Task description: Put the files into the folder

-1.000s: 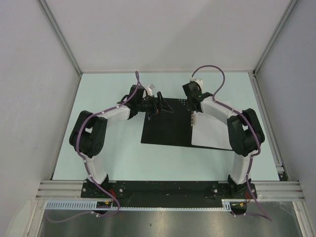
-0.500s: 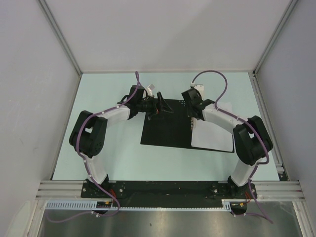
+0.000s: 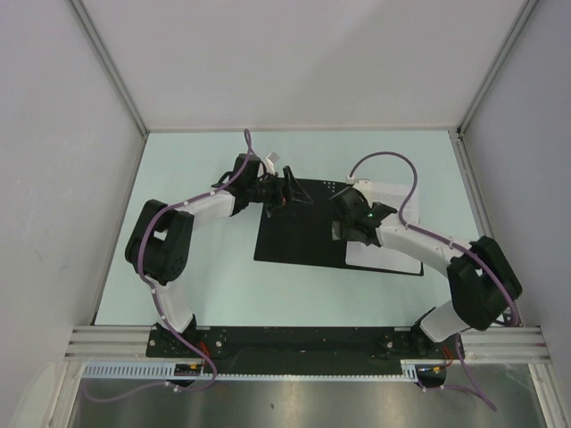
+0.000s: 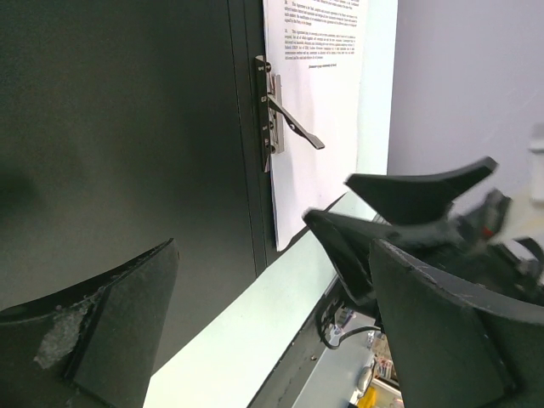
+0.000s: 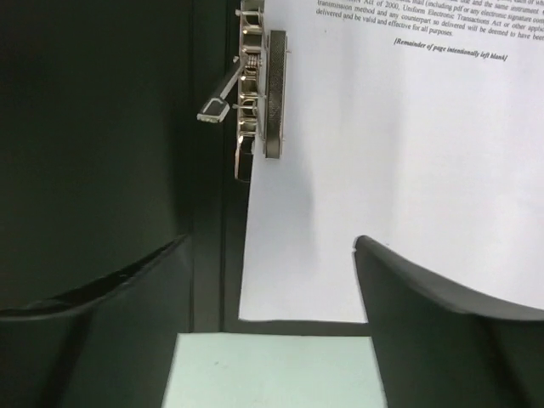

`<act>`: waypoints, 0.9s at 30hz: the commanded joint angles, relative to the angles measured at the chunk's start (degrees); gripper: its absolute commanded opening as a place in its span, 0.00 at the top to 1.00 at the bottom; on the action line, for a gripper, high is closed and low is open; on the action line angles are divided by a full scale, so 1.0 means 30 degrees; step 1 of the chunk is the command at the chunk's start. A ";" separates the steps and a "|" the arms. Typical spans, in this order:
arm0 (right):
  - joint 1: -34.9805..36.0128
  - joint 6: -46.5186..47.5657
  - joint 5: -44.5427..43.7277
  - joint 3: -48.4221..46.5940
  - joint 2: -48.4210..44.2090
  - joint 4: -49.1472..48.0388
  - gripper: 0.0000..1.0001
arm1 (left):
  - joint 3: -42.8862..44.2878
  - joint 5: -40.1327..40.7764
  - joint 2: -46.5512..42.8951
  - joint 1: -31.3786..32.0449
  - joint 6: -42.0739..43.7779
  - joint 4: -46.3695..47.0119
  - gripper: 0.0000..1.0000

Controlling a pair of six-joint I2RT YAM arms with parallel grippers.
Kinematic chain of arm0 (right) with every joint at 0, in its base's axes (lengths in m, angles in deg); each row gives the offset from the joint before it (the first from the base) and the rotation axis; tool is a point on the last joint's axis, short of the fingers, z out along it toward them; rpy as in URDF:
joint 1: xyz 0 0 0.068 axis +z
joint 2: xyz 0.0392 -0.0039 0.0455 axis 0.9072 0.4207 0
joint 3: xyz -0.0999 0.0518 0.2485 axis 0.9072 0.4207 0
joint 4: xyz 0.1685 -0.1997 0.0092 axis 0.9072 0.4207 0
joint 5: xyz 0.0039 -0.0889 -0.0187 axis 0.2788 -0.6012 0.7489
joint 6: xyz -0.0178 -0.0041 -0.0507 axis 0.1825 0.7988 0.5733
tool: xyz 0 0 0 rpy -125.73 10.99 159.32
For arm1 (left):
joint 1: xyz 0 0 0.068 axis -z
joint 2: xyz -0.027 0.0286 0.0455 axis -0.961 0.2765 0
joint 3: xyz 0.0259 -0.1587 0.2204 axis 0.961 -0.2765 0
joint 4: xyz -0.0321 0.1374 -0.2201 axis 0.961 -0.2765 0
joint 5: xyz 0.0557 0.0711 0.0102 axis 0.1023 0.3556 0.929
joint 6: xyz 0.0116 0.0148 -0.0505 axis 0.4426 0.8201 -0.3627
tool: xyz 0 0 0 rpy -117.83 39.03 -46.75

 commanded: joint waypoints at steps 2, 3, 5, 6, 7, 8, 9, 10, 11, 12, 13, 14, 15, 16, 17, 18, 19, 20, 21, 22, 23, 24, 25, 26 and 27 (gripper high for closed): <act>-0.1573 -0.1943 0.2709 0.1350 -0.3361 -0.1367 0.07 | 0.0215 0.0074 -0.0763 -0.0056 0.0295 0.0269 0.00; -0.2136 -0.2177 0.3822 0.1585 -0.3537 -0.1895 0.04 | 0.0215 0.0046 -0.0734 -0.0027 0.0295 0.0240 0.00; -0.3598 -0.3290 0.6492 0.1851 -0.3598 -0.3155 0.05 | 0.0244 0.0016 -0.0617 0.0032 0.0295 0.0240 0.00; -0.3925 -0.3670 0.7138 0.1880 -0.3511 -0.3624 0.06 | 0.0244 0.0045 -0.0616 0.0119 0.0324 0.0240 0.00; -0.4218 -0.4514 0.8188 0.1881 -0.3191 -0.4441 0.12 | 0.0244 0.0016 -0.0587 0.0149 0.0353 0.0240 0.00; -0.4830 -0.5074 0.8982 0.1910 -0.3014 -0.4913 0.19 | 0.0273 0.0074 -0.0558 0.0178 0.0354 0.0211 0.00; -0.5098 -0.5631 0.9541 0.1939 -0.2722 -0.5353 0.25 | 0.0273 0.0046 -0.0558 0.0207 0.0354 0.0211 0.01; -0.5361 -0.6187 1.0533 0.2142 -0.2487 -0.6285 0.31 | 0.0273 0.0017 -0.0529 0.0208 0.0354 0.0211 0.00; -0.5625 -0.7295 1.0978 0.2289 -0.2020 -0.6875 0.34 | 0.0273 0.0045 -0.0528 0.0208 0.0325 0.0211 0.00; -0.6005 -0.7770 1.1475 0.2378 -0.1813 -0.7838 0.47 | 0.0273 0.0075 -0.0557 0.0208 0.0353 0.0211 0.00; -0.6153 -0.8297 1.1567 0.2466 -0.1579 -0.8137 0.54 | 0.0273 0.0075 -0.0529 0.0208 0.0354 0.0211 0.00; -0.6242 -0.9085 1.1626 0.2467 -0.1170 -0.8401 0.58 | 0.0273 0.0046 -0.0499 0.0208 0.0354 0.0211 0.01; -0.6359 -0.9296 1.1685 0.2467 -0.0992 -0.8955 0.64 | 0.0273 0.0017 -0.0441 0.0208 0.0296 0.0240 0.00; -0.6360 -0.9443 1.1714 0.2467 -0.0758 -0.9222 0.65 | 0.0244 -0.0042 -0.0382 0.0208 0.0266 0.0269 0.01; -0.6418 -0.9706 1.1831 0.2467 -0.0379 -0.9398 0.65 | 0.0273 -0.0100 -0.0353 0.0208 0.0237 0.0327 0.00; -0.6506 -0.9854 1.2180 0.2467 -0.0143 -0.9603 0.65 | 0.0273 -0.0101 -0.0295 0.0208 0.0208 0.0328 0.00; -0.6506 -0.9942 1.2241 0.2467 0.0004 -0.9605 0.65 | 0.0273 -0.0101 -0.0294 0.0208 0.0207 0.0328 0.00; -0.6506 -1.0030 1.2213 0.2496 0.0151 -0.9605 0.65 | 0.0273 -0.0101 -0.0236 0.0208 0.0207 0.0328 0.00; -0.6506 -1.0060 1.2155 0.2496 0.0210 -0.9605 0.65 | 0.0302 -0.0101 -0.0264 0.0208 0.0207 0.0357 0.00; -0.6477 -1.0089 1.2125 0.2496 0.0211 -0.9634 0.65 | 0.0274 -0.0130 -0.0265 0.0208 0.0207 0.0357 0.01; -0.6448 -1.0118 1.2096 0.2496 0.0240 -0.9634 0.65 | 0.0302 -0.0101 -0.0265 0.0208 0.0207 0.0357 0.00; -0.6477 -1.0148 1.2008 0.2496 0.0240 -0.9605 0.66 | 0.0303 -0.0101 -0.0265 0.0208 0.0207 0.0357 0.00; -0.6419 -1.0148 1.1950 0.2496 0.0211 -0.9576 0.67 | 0.0303 -0.0101 -0.0265 0.0208 0.0207 0.0357 0.00; -0.6390 -1.0148 1.1891 0.2496 0.0182 -0.9489 0.67 | 0.0303 -0.0130 -0.0236 0.0208 0.0207 0.0328 0.00; -0.6360 -1.0148 1.1919 0.2554 0.0269 -0.9488 0.68 | 0.0303 -0.0130 -0.0264 0.0208 0.0207 0.0357 0.00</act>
